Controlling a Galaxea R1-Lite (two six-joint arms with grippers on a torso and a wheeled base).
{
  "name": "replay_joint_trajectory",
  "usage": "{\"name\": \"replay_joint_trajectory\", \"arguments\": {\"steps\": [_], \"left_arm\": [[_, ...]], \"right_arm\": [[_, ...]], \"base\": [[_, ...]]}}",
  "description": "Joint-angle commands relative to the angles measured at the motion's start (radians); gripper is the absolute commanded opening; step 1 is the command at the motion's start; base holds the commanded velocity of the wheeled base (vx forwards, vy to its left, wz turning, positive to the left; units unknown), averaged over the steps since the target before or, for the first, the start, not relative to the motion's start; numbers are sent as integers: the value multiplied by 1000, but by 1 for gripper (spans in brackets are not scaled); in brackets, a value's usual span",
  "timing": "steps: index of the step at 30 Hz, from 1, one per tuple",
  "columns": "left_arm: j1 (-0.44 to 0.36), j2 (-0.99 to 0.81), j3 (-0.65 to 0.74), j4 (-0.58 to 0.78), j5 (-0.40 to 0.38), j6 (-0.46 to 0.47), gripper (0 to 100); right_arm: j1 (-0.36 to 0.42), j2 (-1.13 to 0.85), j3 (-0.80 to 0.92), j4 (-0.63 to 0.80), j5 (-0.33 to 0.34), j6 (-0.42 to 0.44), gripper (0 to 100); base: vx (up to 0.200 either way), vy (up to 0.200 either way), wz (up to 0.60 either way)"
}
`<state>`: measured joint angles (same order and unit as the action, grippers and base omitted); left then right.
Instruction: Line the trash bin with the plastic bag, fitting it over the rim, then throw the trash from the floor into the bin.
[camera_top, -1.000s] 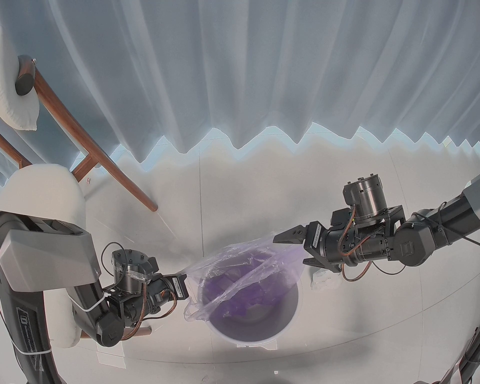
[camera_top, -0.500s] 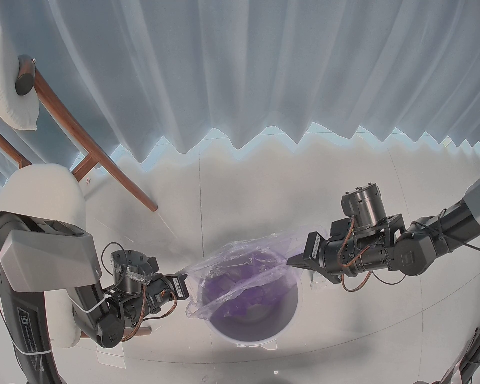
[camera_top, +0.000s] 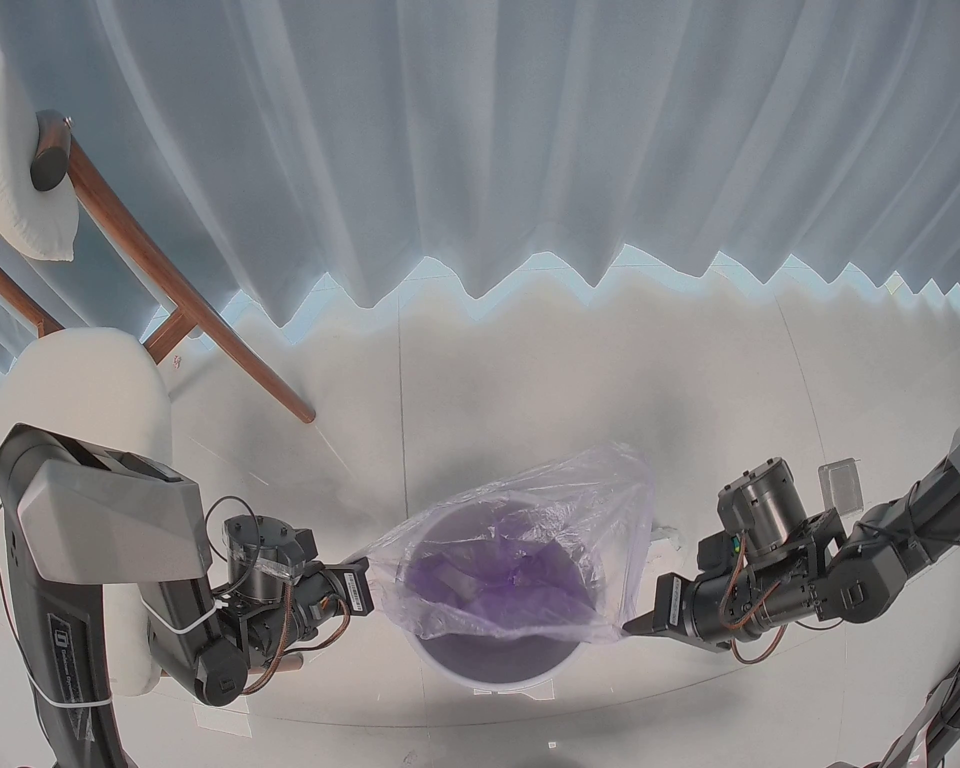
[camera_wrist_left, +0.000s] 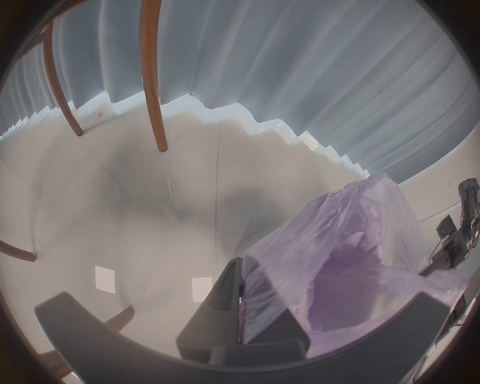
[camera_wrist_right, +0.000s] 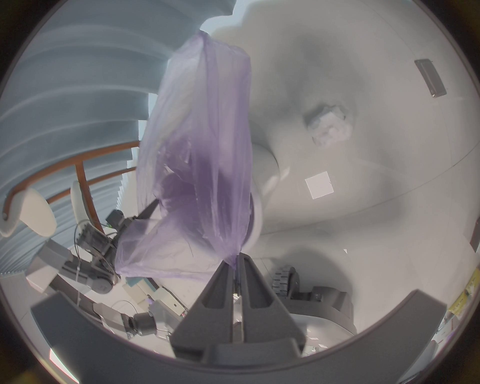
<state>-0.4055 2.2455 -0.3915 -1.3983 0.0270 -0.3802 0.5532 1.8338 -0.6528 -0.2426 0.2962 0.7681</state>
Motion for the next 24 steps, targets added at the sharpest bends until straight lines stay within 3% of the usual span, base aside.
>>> {"name": "replay_joint_trajectory", "arguments": {"steps": [1, 6, 11, 16, 24], "left_arm": [[4, 28, 11, -4, 13, 9, 0], [1, 29, 13, -4, 19, 11, 0], [1, 31, 16, -5, 19, 11, 0], [-1, 32, 17, -5, 19, 12, 0], [1, 54, 28, -30, 24, 57, 0]], "right_arm": [[21, 21, 58, -17, -2, -9, 0], [63, 79, 130, -112, -15, -41, 0], [90, 183, 191, -268, -112, -43, 0], [126, 236, 251, -417, -158, -41, 0], [157, 311, 277, -540, -269, -44, 0]], "base": [[0, 0, 0], [0, 0, 0], [0, 0, 0], [0, 0, 0], [0, 0, 0]]}}
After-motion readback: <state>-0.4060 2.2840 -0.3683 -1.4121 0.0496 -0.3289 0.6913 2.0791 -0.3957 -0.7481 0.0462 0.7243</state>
